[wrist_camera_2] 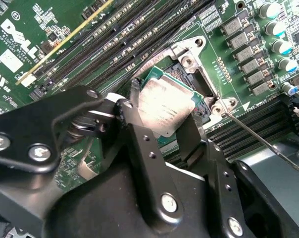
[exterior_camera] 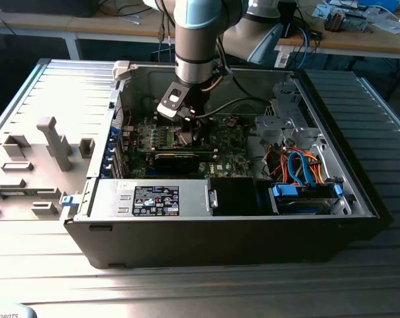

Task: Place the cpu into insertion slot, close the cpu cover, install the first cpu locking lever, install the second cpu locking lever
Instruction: 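Place the cpu into insertion slot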

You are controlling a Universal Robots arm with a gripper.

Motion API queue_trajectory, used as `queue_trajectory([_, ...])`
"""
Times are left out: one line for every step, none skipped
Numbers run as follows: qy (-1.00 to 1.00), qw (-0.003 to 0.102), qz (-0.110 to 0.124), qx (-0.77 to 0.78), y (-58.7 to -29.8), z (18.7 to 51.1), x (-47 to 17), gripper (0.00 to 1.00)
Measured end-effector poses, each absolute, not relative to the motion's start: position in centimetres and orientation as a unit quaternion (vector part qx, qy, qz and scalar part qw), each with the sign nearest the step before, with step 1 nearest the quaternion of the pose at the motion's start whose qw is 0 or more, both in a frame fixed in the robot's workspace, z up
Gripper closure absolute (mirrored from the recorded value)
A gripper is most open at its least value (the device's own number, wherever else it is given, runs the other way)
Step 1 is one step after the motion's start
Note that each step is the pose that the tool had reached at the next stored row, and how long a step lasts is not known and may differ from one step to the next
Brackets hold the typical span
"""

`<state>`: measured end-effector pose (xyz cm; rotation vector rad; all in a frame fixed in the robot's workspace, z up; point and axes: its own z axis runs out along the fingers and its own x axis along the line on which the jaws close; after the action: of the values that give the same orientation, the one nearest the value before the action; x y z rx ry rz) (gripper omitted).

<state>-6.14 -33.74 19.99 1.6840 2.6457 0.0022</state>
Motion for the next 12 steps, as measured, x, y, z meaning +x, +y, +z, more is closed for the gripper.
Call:
queue_trajectory([0.844, 0.003, 0.001, 0.537, -33.74, 19.99, -6.14, 0.46])
queue_trajectory([0.844, 0.003, 0.001, 0.537, -33.74, 19.98, -6.14, 0.46])
queue_trajectory([0.844, 0.003, 0.001, 0.537, -33.74, 19.98, -6.14, 0.46])
queue_trajectory([0.844, 0.003, 0.001, 0.537, -33.74, 19.98, -6.14, 0.46])
queue_trajectory([0.844, 0.003, 0.001, 0.537, -33.74, 19.97, -6.14, 0.46])
queue_trajectory([0.844, 0.003, 0.001, 0.537, -33.74, 19.97, -6.14, 0.46])
queue_trajectory([0.843, 0.003, 0.001, 0.537, -33.74, 19.97, -6.14, 0.46])
queue_trajectory([0.843, 0.003, 0.0, 0.538, -33.73, 19.96, -6.14, 0.46])
queue_trajectory([0.841, 0.004, 0.0, 0.54, -33.73, 20.06, -6.13, 0.46])
queue_trajectory([0.84, 0.004, -0.001, 0.542, -33.74, 20.48, -6.14, 0.46])
queue_trajectory([0.839, 0.004, -0.001, 0.544, -33.74, 20.86, -6.14, 0.46])
queue_trajectory([0.837, 0.004, -0.001, 0.547, -33.74, 20.91, -6.14, 0.46])
